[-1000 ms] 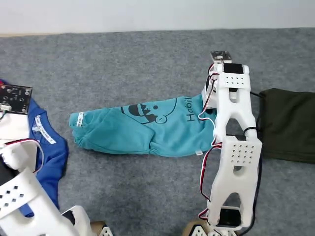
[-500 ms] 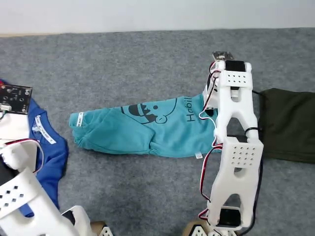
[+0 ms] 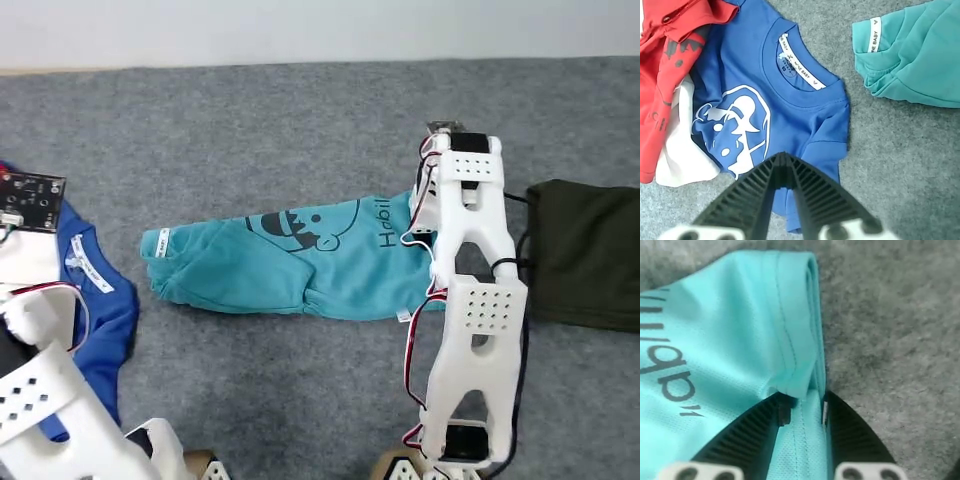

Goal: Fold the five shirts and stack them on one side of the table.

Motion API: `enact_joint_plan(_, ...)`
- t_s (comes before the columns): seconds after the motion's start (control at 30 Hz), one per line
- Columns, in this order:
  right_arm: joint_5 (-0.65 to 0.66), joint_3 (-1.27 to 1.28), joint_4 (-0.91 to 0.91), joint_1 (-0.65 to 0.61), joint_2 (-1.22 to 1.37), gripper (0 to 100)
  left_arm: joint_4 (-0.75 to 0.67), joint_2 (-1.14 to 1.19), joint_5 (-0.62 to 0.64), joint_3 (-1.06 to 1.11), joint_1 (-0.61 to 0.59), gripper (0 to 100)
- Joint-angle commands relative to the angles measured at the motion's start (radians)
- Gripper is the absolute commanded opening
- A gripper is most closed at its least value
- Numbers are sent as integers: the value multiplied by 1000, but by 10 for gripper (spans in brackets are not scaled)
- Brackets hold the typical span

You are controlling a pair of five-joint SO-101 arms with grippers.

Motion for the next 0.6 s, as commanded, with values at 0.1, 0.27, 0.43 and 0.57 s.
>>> enact_joint_plan(0.1,-8,-81,5,-44,-5,17,-20,-5,-6,-4,5,5)
enact_joint_plan(0.27,-8,-236,93,-44,-7,10,-20,-5,-6,-4,5,5)
enact_joint_plan(0.43,-5,-422,177,-67,-7,10,-20,-5,-6,-4,5,5)
enact_joint_plan(0.57,-3,-446,176,-116,-48,10,-21,-8,-6,-4,5,5)
